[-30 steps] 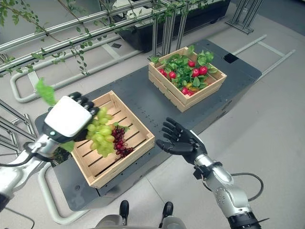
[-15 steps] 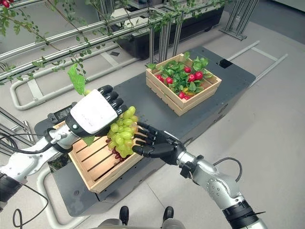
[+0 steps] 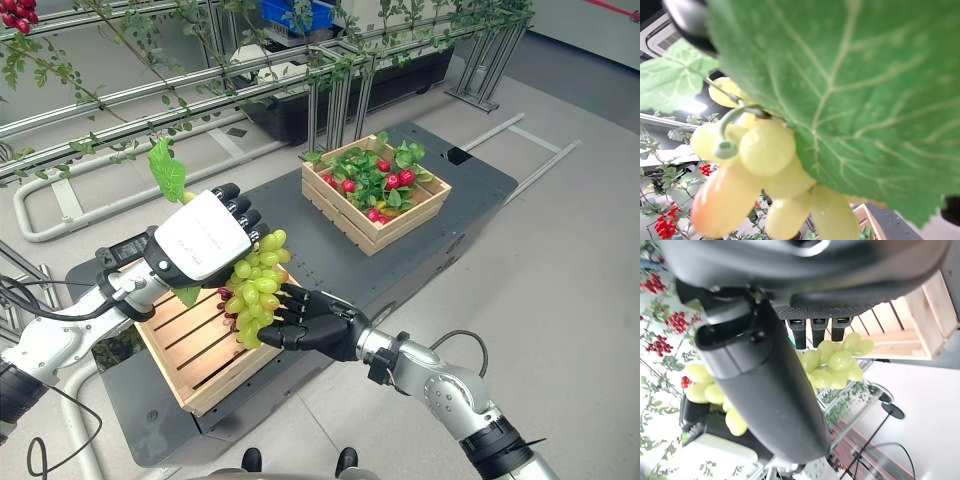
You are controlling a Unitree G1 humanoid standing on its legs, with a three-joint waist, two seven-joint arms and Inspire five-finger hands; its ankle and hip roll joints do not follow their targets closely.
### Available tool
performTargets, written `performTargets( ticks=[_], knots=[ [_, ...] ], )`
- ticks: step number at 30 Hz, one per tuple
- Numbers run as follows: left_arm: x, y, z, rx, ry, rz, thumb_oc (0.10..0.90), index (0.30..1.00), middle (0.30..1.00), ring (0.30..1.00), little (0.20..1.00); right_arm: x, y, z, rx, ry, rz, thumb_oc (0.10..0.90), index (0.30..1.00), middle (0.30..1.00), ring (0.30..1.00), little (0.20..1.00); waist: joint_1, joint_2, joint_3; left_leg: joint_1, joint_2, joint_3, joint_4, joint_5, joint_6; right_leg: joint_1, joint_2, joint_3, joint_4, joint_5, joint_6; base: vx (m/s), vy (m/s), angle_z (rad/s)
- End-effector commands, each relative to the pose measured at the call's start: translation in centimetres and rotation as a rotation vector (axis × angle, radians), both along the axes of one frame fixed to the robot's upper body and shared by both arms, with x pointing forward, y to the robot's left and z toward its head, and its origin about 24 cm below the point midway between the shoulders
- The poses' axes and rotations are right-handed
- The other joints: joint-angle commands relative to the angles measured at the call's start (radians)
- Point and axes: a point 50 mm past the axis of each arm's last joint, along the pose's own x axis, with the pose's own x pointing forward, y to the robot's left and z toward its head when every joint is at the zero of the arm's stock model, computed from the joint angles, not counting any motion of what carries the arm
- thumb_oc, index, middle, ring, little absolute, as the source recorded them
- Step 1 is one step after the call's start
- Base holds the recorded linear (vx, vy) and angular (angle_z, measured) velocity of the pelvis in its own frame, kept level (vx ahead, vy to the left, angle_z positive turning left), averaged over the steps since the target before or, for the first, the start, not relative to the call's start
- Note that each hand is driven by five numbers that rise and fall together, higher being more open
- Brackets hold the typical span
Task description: Pick up the fruits from the basket on one side to the basket on the other side
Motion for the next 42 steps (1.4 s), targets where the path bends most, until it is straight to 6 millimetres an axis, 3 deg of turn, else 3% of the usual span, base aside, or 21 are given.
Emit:
performTargets(
  ticks=[1,8,14,28,29,30,42],
  knots=[
    [0.9,-1.9,4.9,-0.148,-0.188,-0.076,0.4,0.3,0.3,0.3,0.3,0.1,2.9,5.6,0.228,-0.224,0.173,0.8,0.9,0.9,0.9,0.9,0.007,0.0,-0.105,0.038,-0.008,0.028,0.002,-0.094,-0.033,0.042,-0.043,0.019,0.004,-0.036,0.055,0.0,0.0,0.0],
    [0.9,-2.3,4.2,-0.162,-0.122,-0.08,0.4,0.3,0.3,0.3,0.3,-0.1,3.9,6.9,0.318,-0.303,0.238,0.8,0.9,0.9,0.9,0.9,0.013,0.001,-0.112,0.036,-0.006,0.027,0.002,-0.097,-0.031,0.04,-0.041,0.024,0.004,-0.037,0.056,0.0,-0.001,-0.02],
    [0.9,-2.2,3.4,-0.171,-0.081,-0.092,0.4,0.3,0.3,0.3,0.3,-0.6,4.7,8.3,0.513,-0.314,0.283,0.8,0.9,0.9,0.9,0.9,0.025,0.001,-0.114,0.035,-0.004,0.025,0.002,-0.096,-0.029,0.04,-0.04,0.019,0.006,-0.04,0.055,0.0,0.0,0.0],
    [0.8,-1.7,2.2,-0.198,-0.043,-0.088,0.4,0.3,0.3,0.3,0.3,-0.9,5.2,8.6,0.679,-0.301,0.279,0.8,0.9,0.9,0.9,0.9,0.035,0.006,-0.11,0.028,-0.005,0.021,0.002,-0.093,-0.027,0.033,-0.039,0.017,0.008,-0.041,0.055,0.0,0.0,0.0],
    [0.9,-1.7,1.9,-0.203,-0.038,-0.086,0.4,0.3,0.3,0.3,0.3,-0.8,5.2,8.7,0.697,-0.293,0.256,0.521,0.481,0.481,0.481,0.481,0.035,0.007,-0.109,0.029,-0.004,0.021,0.002,-0.093,-0.027,0.034,-0.04,0.016,0.009,-0.042,0.055,0.0,0.0,0.0],
    [0.9,-1.7,1.9,-0.205,-0.038,-0.087,0.4,0.3,0.3,0.3,0.3,-0.8,5.2,8.8,0.706,-0.287,0.252,0.4,0.3,0.3,0.3,0.3,0.035,0.007,-0.108,0.028,-0.004,0.021,0.002,-0.092,-0.027,0.034,-0.04,0.015,0.008,-0.042,0.055,0.0,0.0,0.0],
    [0.9,-1.6,1.3,-0.238,-0.027,-0.081,0.4,0.3,0.3,0.3,0.3,-0.6,5.0,8.9,0.709,-0.311,0.207,0.4,0.3,0.3,0.3,0.3,0.029,0.013,-0.11,0.025,-0.005,0.024,0.002,-0.091,-0.024,0.029,-0.037,0.022,0.007,-0.041,0.052,0.0,0.0,0.0]
  ],
)
